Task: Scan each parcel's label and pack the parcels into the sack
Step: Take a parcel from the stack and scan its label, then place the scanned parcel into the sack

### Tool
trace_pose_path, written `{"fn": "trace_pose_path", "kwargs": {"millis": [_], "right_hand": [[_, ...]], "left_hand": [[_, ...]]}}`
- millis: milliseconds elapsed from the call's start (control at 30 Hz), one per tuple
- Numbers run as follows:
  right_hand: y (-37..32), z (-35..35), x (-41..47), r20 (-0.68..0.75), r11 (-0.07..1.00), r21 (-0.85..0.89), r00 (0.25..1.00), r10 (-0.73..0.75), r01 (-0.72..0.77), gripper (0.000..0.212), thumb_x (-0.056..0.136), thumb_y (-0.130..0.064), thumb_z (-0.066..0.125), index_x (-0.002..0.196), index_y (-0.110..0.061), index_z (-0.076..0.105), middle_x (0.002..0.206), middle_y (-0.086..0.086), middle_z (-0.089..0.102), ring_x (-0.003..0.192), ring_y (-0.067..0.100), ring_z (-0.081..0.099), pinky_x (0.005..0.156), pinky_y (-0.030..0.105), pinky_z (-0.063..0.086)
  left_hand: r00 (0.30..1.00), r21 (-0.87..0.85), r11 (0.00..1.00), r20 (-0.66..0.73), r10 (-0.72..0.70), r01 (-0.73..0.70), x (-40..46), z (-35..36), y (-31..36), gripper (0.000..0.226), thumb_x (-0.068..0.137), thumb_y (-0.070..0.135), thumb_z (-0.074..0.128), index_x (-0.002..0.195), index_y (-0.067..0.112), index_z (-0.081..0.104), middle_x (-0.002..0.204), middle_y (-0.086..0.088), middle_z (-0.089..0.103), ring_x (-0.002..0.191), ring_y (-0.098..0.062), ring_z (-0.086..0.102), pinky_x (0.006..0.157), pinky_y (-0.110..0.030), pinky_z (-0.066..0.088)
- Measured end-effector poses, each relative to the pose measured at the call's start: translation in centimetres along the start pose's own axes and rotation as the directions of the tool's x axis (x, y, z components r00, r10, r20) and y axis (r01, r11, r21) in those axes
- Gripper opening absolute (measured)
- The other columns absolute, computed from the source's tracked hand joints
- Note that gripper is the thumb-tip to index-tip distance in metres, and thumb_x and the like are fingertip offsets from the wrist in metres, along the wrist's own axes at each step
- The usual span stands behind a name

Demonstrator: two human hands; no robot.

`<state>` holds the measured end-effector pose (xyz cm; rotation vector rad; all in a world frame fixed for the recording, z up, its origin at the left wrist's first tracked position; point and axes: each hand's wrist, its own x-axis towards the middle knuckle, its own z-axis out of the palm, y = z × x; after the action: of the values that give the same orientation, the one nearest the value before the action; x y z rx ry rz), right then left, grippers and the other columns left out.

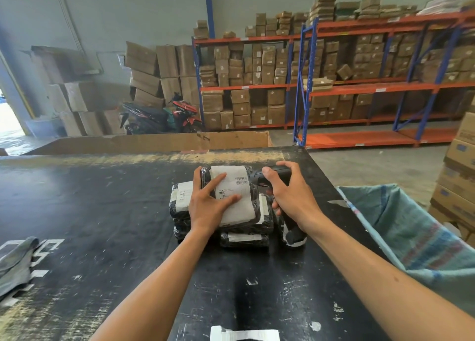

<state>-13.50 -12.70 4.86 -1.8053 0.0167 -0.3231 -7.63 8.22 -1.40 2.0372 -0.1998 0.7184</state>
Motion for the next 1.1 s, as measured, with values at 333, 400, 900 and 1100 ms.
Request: {"fn": "trace_pose_path", "kwargs": {"millis": [333,400,900,1100], "right_hand": [[9.1,0.2,-2.3,0.018,0.945,-0.172,0.958,0.285,-0.278,0.05,0.1,-0.055,0.059,0.135,-0.026,0.04,0.091,0.007,0.071,0.054,0.016,0.067,0.048,0.032,0.061],[11.3,0.3,-3.2,0.005,0.909,-0.241,0.936,0.352,-0.341,0.049,0.1,-0.055,0.058,0.132,-0.021,0.041,0.094,0.007,0.07,0.056,0.02,0.069,0.051,0.037,0.064],[16.4,1.8,-5.3,-0.021,0.801,-0.394,0.876,0.482,-0.451,0.06,0.102,-0.055,0.056,0.144,-0.02,0.031,0.12,0.016,0.065,0.078,0.03,0.078,0.08,0.046,0.065],[14.4,-1.0,-3.8,-0.088,0.63,-0.713,0.931,0.354,-0.307,0.073,0.097,-0.075,0.04,0.149,-0.025,0.029,0.131,0.013,0.068,0.121,0.04,0.062,0.087,0.045,0.041]], "left_hand": [[0.971,-0.119,0.975,-0.13,-0.202,0.187,0.1,-0.5,-0.8,0.067,0.059,0.048,0.095,0.121,0.037,0.072,0.158,0.005,0.032,0.135,-0.013,0.047,0.112,-0.037,0.044],[0.971,-0.128,0.973,-0.12,-0.208,0.192,-0.3,-0.7,-0.9,0.068,0.058,0.049,0.095,0.12,0.037,0.072,0.155,0.004,0.034,0.131,-0.013,0.05,0.111,-0.036,0.045],[0.988,-0.163,0.975,0.024,-0.151,0.153,-2.3,0.8,-0.4,0.064,0.058,0.048,0.095,0.118,0.041,0.073,0.158,0.014,0.029,0.131,0.008,0.04,0.107,-0.017,0.038],[0.993,-0.205,0.973,0.076,-0.091,0.105,-1.3,2.6,0.7,0.063,0.058,0.051,0.094,0.116,0.048,0.07,0.154,0.024,0.025,0.127,0.024,0.031,0.096,0.006,0.026]]}}
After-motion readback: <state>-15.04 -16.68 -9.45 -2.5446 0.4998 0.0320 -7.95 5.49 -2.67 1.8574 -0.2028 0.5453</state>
